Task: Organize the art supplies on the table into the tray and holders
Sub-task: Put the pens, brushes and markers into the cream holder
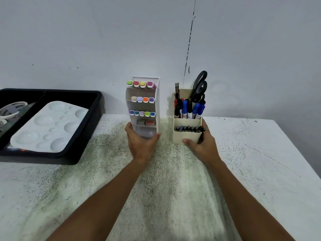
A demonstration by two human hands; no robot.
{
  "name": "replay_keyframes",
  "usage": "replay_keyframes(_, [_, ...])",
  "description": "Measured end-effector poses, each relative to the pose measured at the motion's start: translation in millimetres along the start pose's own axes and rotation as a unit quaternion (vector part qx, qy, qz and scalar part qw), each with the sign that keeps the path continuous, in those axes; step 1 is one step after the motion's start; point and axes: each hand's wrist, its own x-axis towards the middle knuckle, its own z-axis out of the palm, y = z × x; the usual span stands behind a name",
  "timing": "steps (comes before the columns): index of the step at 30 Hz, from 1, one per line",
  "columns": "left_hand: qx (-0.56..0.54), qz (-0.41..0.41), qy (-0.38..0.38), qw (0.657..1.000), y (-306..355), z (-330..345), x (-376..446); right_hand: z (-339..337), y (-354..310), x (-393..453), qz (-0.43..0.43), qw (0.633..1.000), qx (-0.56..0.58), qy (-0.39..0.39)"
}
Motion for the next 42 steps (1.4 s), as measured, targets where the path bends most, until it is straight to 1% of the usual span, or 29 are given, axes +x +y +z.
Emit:
replay_keyframes(14, [0.027, -0.025, -0.004, 0.999, 10, 32, -10, 0, 1, 1, -0.009, 1.000, 0.008, 0.003])
replay_keyframes(20, [0.043, -0.021, -0.007, 0.999, 9, 33, -11, 1, 1, 1, -0.005, 1.000, 0.014, 0.007])
replay_keyframes(34, [0.050, -0.021, -0.017, 0.998, 12, 33, -13, 2, -3, 0, -0.003, 1.000, -0.012, -0.013])
replay_keyframes(42, [0.050, -0.021, -0.020, 0.998, 14, 31, -13, 2, -5, -2, -0.004, 1.000, -0.008, -0.011])
